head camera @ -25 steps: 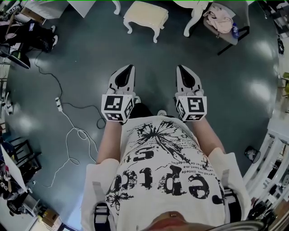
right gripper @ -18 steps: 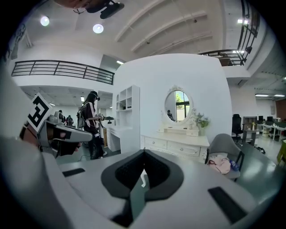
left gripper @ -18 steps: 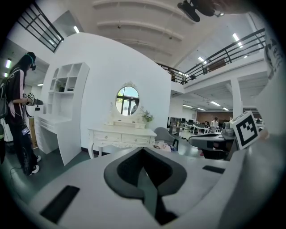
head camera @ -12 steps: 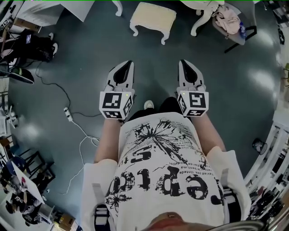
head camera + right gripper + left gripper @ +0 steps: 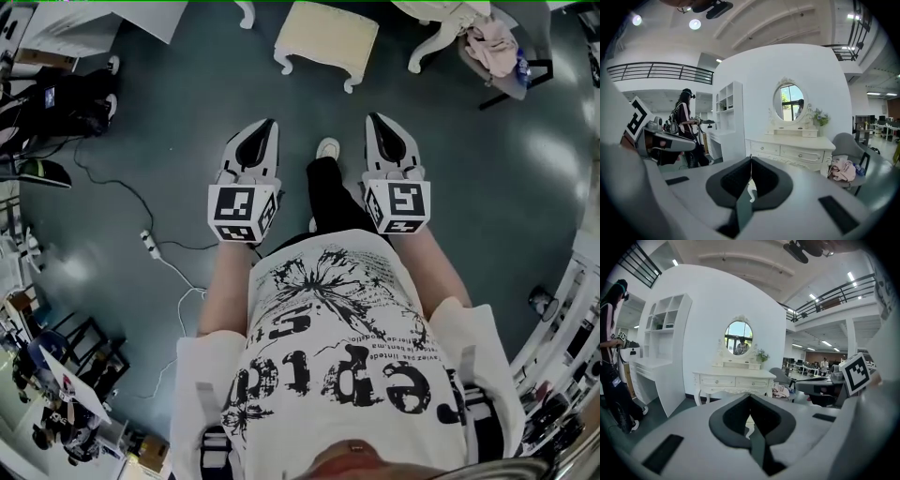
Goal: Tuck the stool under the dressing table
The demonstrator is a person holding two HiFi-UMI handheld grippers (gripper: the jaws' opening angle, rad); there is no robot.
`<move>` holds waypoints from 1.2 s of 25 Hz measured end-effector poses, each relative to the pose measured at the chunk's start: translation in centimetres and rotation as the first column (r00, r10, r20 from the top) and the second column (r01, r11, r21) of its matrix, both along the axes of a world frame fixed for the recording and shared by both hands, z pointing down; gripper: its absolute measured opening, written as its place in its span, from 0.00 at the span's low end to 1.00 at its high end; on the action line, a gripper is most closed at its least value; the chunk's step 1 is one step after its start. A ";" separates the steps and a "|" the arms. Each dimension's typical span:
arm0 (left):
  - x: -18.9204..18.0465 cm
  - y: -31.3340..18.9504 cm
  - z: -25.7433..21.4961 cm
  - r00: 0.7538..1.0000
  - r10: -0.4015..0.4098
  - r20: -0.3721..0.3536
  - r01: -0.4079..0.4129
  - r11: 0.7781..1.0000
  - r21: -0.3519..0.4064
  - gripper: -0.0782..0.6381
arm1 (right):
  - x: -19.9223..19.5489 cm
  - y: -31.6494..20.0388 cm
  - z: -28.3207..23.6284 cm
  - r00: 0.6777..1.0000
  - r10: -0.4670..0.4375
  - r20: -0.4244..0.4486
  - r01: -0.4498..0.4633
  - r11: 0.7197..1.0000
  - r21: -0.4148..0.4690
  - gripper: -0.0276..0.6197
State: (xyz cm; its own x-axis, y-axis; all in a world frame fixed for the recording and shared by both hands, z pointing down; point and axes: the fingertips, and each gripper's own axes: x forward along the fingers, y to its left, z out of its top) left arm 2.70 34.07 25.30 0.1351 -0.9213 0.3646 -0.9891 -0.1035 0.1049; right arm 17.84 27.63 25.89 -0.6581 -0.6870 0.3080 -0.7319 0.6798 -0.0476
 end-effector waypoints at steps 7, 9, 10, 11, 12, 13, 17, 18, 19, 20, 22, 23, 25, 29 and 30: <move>-3.9 -11.4 2.7 1.000 0.010 -0.007 -0.011 0.998 -0.069 0.14 | -3.0 -11.6 3.2 1.000 0.020 -0.019 -0.021 0.999 -0.047 0.07; -4.8 -14.9 3.4 1.000 0.020 -0.012 -0.021 0.997 -0.080 0.14 | -3.6 -15.0 4.3 0.999 0.029 -0.028 -0.031 0.997 -0.065 0.07; -5.3 -16.4 3.8 1.000 0.027 -0.015 -0.028 0.996 -0.088 0.14 | -4.0 -16.5 4.7 0.999 0.036 -0.033 -0.038 0.997 -0.071 0.07; -5.7 -17.7 4.2 0.999 0.036 -0.017 -0.038 0.995 -0.097 0.14 | -4.2 -17.8 5.0 0.998 0.044 -0.039 -0.047 0.996 -0.072 0.07; -6.0 -19.0 4.6 0.999 0.046 -0.017 -0.048 0.993 -0.106 0.14 | -4.5 -19.0 5.3 0.998 0.053 -0.045 -0.056 0.996 -0.070 0.07; -6.2 -20.2 5.0 0.998 0.057 -0.016 -0.058 0.992 -0.115 0.14 | -4.8 -20.2 5.5 0.997 0.061 -0.050 -0.064 0.996 -0.068 0.07; -6.7 -24.6 6.4 0.994 0.104 -0.015 -0.105 0.985 -0.135 0.14 | -5.9 -23.6 7.0 0.994 0.089 -0.059 -0.094 0.991 -0.096 0.07; -6.8 -25.6 6.9 0.993 0.116 -0.017 -0.117 0.983 -0.138 0.14 | -6.2 -24.2 7.5 0.993 0.095 -0.063 -0.101 0.989 -0.105 0.07; -6.9 -26.5 7.5 0.992 0.128 -0.021 -0.130 0.981 -0.143 0.14 | -6.6 -24.7 8.1 0.993 0.101 -0.066 -0.108 0.988 -0.114 0.07; -6.9 -27.3 8.3 0.990 0.141 -0.027 -0.143 0.978 -0.152 0.14 | -6.8 -25.1 8.8 0.992 0.108 -0.070 -0.116 0.985 -0.126 0.07; -7.1 -28.9 10.5 0.984 0.169 -0.046 -0.175 0.968 -0.180 0.14 | -7.5 -25.9 10.7 0.988 0.132 -0.082 -0.143 0.977 -0.156 0.07; -7.3 -29.6 11.8 0.981 0.183 -0.057 -0.191 0.962 -0.197 0.14 | -7.8 -26.4 11.9 0.985 0.148 -0.090 -0.162 0.971 -0.174 0.07; -7.9 -31.3 14.9 0.975 0.209 -0.079 -0.221 0.948 -0.227 0.14 | -8.7 -27.7 14.7 0.978 0.180 -0.107 -0.199 0.957 -0.212 0.07; -9.3 -33.5 20.8 0.963 0.244 -0.114 -0.267 0.918 -0.295 0.14 | -9.9 -29.4 20.6 0.962 0.238 -0.136 -0.267 0.921 -0.283 0.07; -9.6 -33.9 22.3 0.962 0.246 -0.117 -0.270 0.912 -0.308 0.14 | -10.0 -29.6 22.1 0.958 0.250 -0.142 -0.282 0.911 -0.300 0.07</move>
